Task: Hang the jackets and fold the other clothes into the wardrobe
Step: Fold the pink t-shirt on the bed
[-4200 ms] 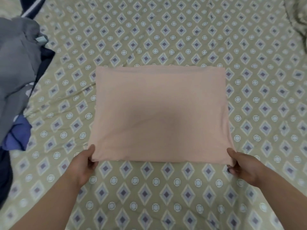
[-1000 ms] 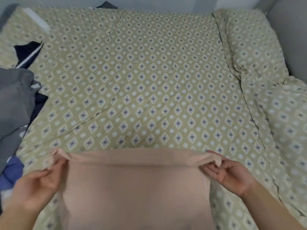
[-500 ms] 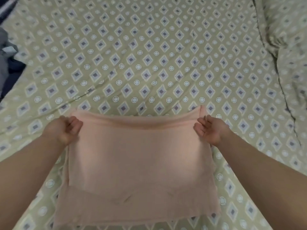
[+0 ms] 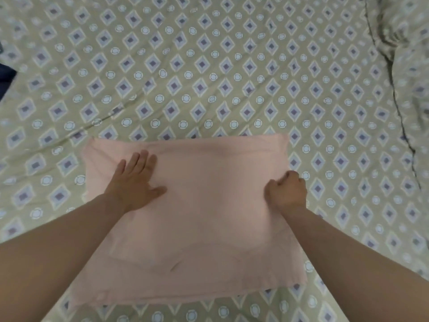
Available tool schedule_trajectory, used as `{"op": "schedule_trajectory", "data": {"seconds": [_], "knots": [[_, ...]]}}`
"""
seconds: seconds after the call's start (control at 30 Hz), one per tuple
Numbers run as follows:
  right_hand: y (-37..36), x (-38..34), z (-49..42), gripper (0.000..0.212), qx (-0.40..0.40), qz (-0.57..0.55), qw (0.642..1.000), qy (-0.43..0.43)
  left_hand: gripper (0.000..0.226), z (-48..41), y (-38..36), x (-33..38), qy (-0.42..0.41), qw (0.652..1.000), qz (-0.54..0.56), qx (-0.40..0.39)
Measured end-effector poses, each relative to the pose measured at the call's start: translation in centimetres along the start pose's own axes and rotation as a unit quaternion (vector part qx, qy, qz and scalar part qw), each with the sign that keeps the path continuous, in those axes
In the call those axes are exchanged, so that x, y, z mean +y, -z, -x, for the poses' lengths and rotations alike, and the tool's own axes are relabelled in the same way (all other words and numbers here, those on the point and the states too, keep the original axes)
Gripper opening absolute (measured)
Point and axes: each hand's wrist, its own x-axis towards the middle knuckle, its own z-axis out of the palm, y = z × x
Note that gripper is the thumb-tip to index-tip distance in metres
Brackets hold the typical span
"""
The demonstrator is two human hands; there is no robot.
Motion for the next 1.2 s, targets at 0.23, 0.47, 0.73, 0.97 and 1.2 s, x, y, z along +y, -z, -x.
{"op": "schedule_trajectory", "data": {"seconds": [0.23,0.47,0.73,0.97,1.2], "knots": [[0.9,7.3,2.1,0.019,-0.092,-0.049,0.992,-0.078,0.101,0.7,0.1,-5.1,0.286,0.952,0.111,0.016],[2.7,7.4,3.6,0.010,-0.117,-0.163,0.979,-0.048,0.057,-1.1,6.5,4.1,0.123,0.980,0.078,0.136],[1.5,3.0,8.7,0.030,-0.184,-0.146,0.969,0.077,0.087,-1.3,8.8,25.3,-0.070,0.920,0.374,-0.097],[-1.2,-0.3,12.4,0.003,-0.187,-0.100,0.973,0.094,0.017,-2.8,9.7,26.6,-0.048,0.959,0.277,-0.024],[-2.2,-1.4,14.3,0.018,-0.244,-0.090,0.960,0.104,0.025,-2.0,10.8,17.6,0.010,0.811,0.580,-0.079]]}}
